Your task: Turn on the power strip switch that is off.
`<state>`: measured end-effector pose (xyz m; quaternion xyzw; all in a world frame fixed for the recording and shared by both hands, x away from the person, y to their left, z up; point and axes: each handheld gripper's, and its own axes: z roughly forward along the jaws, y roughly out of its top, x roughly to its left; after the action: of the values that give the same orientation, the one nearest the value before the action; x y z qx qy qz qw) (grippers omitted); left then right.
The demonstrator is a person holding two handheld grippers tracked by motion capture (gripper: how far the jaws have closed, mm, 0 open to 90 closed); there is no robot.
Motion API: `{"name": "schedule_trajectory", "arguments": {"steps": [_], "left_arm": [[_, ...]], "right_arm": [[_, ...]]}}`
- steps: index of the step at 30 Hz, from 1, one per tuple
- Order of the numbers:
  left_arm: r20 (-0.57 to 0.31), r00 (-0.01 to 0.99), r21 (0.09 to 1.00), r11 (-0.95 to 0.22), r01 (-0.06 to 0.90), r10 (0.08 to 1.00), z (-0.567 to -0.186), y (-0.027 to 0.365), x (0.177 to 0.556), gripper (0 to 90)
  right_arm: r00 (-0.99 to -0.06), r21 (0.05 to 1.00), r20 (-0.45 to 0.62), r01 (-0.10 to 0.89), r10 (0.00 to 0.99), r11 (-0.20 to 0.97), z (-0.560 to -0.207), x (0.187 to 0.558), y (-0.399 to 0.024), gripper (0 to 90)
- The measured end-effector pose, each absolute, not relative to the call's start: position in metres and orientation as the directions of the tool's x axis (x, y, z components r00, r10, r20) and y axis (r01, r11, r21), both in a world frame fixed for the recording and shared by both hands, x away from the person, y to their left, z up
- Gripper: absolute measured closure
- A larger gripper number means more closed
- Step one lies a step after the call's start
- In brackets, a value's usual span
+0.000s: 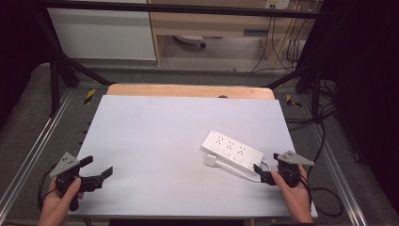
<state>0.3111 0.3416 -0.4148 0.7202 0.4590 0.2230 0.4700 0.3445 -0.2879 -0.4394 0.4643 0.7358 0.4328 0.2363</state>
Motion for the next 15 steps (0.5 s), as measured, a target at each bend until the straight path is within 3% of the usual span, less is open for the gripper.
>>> {"name": "schedule_trajectory", "arguments": {"steps": [15], "left_arm": [[-0.110,0.482,0.873,-0.147,0.465,0.869,-0.4157,0.3410,0.3115,6.9]], "right_arm": [[-0.443,0.856,0.059,0.484,0.895,0.183,-0.4398,0.3403,-0.2870,4.6]]}}
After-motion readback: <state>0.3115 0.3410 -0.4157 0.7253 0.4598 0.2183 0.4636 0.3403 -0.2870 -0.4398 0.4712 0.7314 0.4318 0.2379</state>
